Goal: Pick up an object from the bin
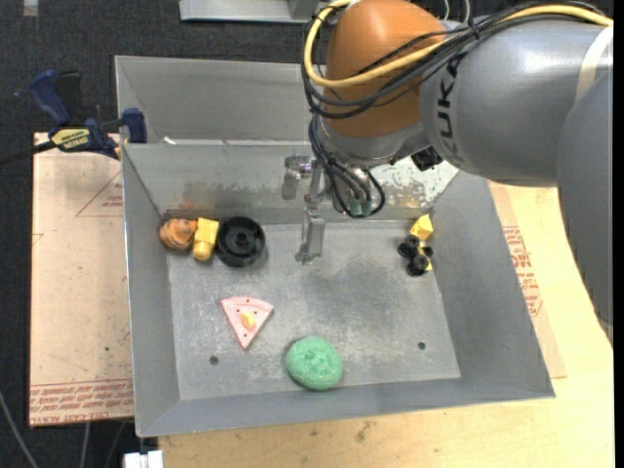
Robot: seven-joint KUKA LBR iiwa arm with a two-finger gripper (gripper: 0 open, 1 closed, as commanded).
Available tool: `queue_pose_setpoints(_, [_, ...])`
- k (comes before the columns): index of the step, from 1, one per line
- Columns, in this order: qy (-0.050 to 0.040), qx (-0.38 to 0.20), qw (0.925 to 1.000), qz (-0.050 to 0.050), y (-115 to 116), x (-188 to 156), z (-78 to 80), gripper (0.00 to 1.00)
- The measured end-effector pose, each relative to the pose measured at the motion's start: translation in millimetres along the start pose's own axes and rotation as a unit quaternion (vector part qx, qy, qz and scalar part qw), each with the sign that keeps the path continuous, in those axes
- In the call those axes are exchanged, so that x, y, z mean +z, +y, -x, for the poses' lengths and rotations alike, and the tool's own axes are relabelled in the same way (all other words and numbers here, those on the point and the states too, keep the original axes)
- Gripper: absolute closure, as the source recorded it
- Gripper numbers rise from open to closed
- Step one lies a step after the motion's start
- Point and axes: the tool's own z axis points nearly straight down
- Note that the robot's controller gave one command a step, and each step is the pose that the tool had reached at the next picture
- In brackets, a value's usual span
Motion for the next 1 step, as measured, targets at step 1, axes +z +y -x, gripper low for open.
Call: queue_pose_setpoints(1, [-0.0038,0.001,1.0,0.0,-0.5,-5.1,1.3,0.0])
